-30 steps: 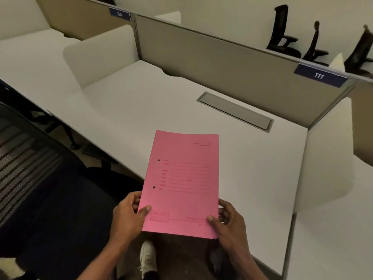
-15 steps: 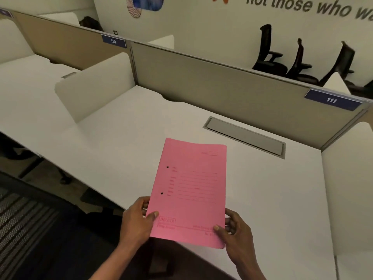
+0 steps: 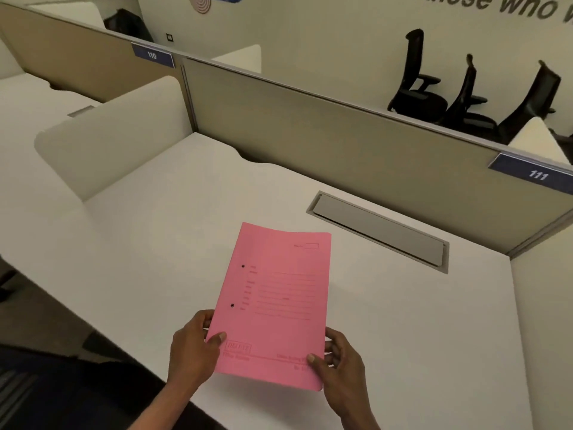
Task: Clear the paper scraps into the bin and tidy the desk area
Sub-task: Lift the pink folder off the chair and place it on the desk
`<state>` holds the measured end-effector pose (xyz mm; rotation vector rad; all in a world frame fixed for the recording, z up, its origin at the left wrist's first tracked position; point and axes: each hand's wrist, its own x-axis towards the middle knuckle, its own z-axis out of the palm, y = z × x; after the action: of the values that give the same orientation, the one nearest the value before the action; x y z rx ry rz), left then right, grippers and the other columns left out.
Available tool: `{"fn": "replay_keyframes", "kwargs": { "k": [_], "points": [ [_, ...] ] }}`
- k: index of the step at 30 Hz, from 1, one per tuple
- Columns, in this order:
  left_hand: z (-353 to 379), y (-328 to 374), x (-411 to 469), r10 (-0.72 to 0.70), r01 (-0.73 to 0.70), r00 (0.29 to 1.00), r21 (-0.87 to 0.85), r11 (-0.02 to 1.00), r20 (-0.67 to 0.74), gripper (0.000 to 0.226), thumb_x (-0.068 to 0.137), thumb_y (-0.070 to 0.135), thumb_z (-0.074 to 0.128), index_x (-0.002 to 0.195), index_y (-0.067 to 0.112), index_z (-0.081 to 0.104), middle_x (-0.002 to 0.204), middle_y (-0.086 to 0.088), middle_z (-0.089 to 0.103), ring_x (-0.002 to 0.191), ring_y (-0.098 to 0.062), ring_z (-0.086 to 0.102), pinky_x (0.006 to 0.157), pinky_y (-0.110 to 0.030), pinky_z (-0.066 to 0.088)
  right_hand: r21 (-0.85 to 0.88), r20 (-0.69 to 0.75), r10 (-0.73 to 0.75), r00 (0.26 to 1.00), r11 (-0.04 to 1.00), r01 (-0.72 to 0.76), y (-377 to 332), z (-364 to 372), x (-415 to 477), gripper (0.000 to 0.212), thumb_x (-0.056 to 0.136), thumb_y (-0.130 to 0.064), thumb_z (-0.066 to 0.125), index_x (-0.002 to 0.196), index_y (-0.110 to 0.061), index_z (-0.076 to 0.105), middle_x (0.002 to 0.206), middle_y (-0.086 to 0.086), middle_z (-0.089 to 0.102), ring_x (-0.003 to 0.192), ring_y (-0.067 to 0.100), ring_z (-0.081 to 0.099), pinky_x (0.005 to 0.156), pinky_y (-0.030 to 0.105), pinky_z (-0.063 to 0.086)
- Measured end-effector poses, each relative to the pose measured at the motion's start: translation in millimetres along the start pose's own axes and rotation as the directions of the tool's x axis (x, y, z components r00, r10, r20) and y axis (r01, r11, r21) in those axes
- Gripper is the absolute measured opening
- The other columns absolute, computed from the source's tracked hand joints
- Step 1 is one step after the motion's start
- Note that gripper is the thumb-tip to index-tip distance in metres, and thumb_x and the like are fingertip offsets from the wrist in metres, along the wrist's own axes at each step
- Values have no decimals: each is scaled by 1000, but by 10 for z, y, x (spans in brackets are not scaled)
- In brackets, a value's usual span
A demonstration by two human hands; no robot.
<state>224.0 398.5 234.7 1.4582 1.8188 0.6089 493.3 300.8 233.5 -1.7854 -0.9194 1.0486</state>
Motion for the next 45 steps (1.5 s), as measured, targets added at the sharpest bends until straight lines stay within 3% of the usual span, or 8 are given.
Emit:
{"fn": "replay_keyframes", "kwargs": {
  "k": [3,7,13,20,28,33,41,45],
  "points": [
    [153,65,235,-32,32,999,33,999,-11,39,92,6,77,128,16,68,108,3,79,90,-20,73,73,-30,55,-15,66,14,998,1000,-13,28,-23,327,56,85,2,78,124,-36,63,95,-9,80,69,13,71,66,23,59],
    [341,166,621,-63,65,997,62,996,-39,39,92,7,76,129,19,69,109,3,79,90,-21,74,78,-36,60,-47,142,15,990,999,-8,47,-32,796,61,83,3,75,127,-38,62,97,-10,81,71,27,71,71,35,63],
    [595,331,1330,-76,81,996,91,993,-56,38,91,7,76,125,23,69,108,5,80,91,-23,74,84,-41,63,-44,161,10,987,999,-3,40,39,1571,65,83,5,73,128,-41,61,100,-12,80,65,11,67,69,30,61],
    [766,513,2210,-34,48,995,163,985,-91,40,86,9,78,122,25,72,108,4,80,88,-22,71,79,-34,55,-71,139,16,990,997,-6,-55,224,2343,69,82,1,76,118,-54,57,97,-18,75,81,16,69,74,24,59],
    [872,867,3045,22,-1,995,214,977,-96,41,86,7,76,124,21,72,118,-3,79,103,-33,74,91,-43,59,-83,85,31,996,996,-24,-192,430,3091,58,83,2,78,124,-36,64,96,-8,75,78,0,72,72,24,57],
    [898,1059,3444,73,-36,992,325,945,-102,41,87,11,74,128,19,71,123,-7,77,111,-36,73,95,-44,58,-107,50,64,997,993,-58,-293,557,3447,55,80,-2,83,125,-29,68,96,-10,77,92,14,76,89,42,63],
    [935,1199,3898,87,-41,993,449,893,-83,38,92,18,68,129,13,66,122,-10,68,116,-38,67,95,-48,57,-212,-13,26,1000,977,-28,-452,781,3775,43,80,-11,89,116,-27,73,94,-14,78,91,12,74,72,19,55],
    [923,1233,3991,130,-88,991,554,828,-37,52,94,25,68,143,12,56,135,-9,60,127,-34,59,94,-49,57,-190,-44,15,999,982,-23,-483,929,3863,52,79,-9,91,124,-22,69,106,-2,80,98,18,76,90,39,65]
  ]
}}
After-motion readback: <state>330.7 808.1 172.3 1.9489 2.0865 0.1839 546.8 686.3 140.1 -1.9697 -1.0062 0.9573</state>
